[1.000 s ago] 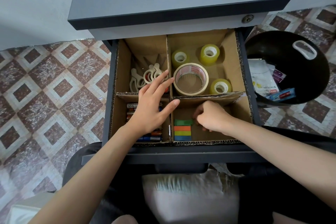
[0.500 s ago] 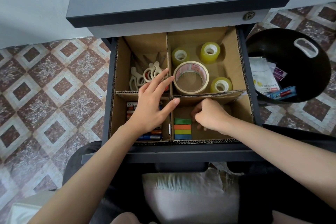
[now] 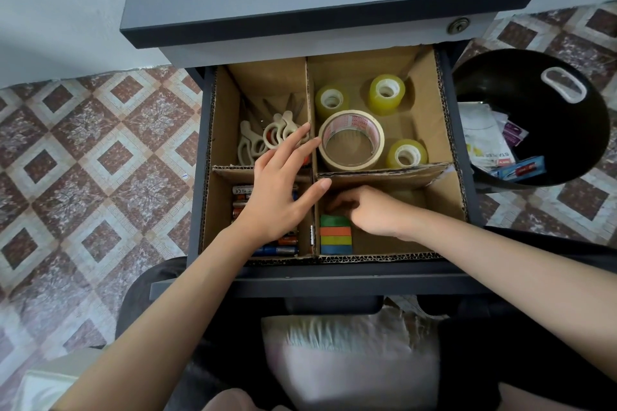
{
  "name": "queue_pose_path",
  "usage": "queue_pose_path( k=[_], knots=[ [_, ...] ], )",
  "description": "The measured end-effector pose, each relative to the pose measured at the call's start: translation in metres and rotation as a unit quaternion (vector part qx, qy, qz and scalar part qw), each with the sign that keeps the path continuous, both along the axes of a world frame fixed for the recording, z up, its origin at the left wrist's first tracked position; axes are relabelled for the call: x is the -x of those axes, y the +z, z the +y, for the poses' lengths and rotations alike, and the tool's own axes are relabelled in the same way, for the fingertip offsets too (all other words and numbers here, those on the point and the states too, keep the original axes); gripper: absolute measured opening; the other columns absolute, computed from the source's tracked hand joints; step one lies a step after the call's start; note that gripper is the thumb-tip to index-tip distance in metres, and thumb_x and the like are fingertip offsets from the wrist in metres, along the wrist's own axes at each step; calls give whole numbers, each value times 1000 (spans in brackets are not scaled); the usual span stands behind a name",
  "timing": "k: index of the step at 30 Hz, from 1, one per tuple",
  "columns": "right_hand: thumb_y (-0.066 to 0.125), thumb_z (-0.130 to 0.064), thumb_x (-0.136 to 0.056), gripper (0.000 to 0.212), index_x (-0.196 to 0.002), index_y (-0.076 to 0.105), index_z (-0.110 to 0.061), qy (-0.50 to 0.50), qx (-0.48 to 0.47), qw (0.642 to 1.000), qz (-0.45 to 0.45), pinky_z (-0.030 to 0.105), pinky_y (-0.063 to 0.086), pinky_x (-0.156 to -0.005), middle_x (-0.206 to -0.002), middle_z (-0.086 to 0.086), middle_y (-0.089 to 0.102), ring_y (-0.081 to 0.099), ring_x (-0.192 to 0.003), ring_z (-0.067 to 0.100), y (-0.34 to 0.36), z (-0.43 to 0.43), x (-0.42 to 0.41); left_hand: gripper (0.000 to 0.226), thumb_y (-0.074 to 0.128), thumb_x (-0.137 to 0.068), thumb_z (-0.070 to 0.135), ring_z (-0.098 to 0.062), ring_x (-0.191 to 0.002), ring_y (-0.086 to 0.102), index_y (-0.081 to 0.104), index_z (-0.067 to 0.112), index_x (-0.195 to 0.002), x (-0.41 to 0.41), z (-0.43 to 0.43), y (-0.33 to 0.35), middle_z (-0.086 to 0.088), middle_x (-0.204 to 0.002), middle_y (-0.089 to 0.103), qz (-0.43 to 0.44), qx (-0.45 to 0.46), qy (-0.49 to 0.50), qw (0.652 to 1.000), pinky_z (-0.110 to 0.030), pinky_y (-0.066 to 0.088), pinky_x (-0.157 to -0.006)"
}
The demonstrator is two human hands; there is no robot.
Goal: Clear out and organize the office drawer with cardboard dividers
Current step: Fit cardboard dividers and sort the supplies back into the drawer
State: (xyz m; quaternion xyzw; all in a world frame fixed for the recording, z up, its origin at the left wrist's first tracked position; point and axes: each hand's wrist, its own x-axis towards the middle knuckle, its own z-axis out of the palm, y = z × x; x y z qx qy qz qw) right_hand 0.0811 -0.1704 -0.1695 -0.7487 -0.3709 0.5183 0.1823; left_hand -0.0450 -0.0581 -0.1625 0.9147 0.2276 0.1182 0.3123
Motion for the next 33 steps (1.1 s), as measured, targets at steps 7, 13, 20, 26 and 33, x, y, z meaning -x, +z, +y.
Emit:
queue_pose_path(
  k=[7,13,20,26,33],
  knots=[
    [37,4,-90,41,-109,67,-16,-1,-8,1000,17,20,37,-94,-123,1,61,51,-115,17,-1,4,4,63,37,-86,55,3,-134,14,38,23,-140,0,0,-1,15,-149,18,-1,0,1,1000,-21,3,-107],
    [37,4,-90,42,-111,67,-17,-1,2,1000,20,22,38,-98,-126,1,60,50,-116,17,0,3,5,63,36,-86,56,2,-135,14,37,23,-141,0,0,-1,11,-152,19,3,0,1,1000,-23,3,-107],
    [41,-5,-94,30,-109,66,-12,-82,7,997,-11,16,36,-52,-79,-3,63,52,-61,7,4,-4,-3,63,37,-86,56,5,-133,12,38,23,-141,0,0,-1,9,-153,20,6,-6,0,1000,-12,-2,-106],
    [37,-7,-95,28,-106,60,1,-159,61,985,-29,19,35,-41,-97,14,68,58,-48,15,6,-13,-8,64,37,-86,56,4,-133,13,38,22,-141,1,0,0,7,-154,20,7,-8,-3,1000,-9,-2,-104],
    [34,-5,-95,31,-117,53,5,-194,70,978,31,20,38,-40,-96,14,67,59,-51,18,2,-6,-5,64,37,-86,56,2,-134,14,38,23,-141,0,-1,0,8,-154,20,11,-2,1,1000,-17,1,-106]
  ],
)
